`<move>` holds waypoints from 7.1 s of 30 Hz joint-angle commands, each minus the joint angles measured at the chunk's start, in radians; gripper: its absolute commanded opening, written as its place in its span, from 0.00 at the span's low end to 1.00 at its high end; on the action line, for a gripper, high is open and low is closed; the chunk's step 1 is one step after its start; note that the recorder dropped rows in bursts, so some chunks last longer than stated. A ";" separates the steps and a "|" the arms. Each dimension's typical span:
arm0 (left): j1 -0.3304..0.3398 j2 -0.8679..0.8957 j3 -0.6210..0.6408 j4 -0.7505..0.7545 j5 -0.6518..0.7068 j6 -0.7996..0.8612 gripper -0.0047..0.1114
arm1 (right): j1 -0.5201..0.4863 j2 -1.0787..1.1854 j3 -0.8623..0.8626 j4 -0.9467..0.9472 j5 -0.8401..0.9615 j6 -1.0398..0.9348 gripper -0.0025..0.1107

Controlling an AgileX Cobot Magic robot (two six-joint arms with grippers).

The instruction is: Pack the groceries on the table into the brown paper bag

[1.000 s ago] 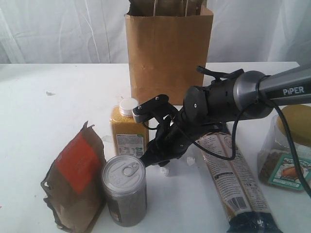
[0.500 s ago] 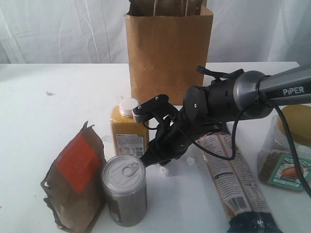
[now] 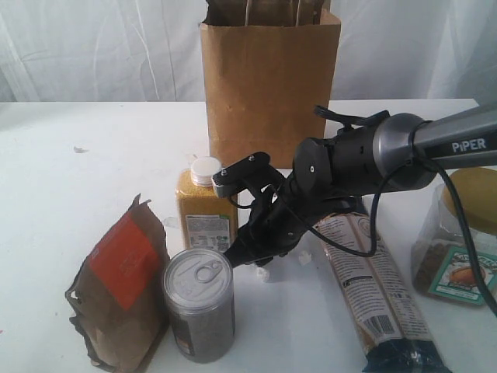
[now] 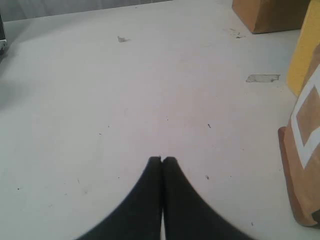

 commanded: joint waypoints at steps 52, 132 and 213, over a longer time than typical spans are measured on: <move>-0.006 -0.004 0.005 -0.003 -0.001 0.000 0.04 | -0.429 -0.652 -0.003 -0.182 0.208 0.303 0.02; -0.006 -0.004 0.005 0.002 -0.001 0.000 0.04 | -0.435 -0.101 -0.417 1.428 -0.150 -1.430 0.02; -0.006 -0.004 0.005 0.002 -0.001 0.000 0.04 | -0.138 0.190 -0.538 -0.310 0.440 0.239 0.38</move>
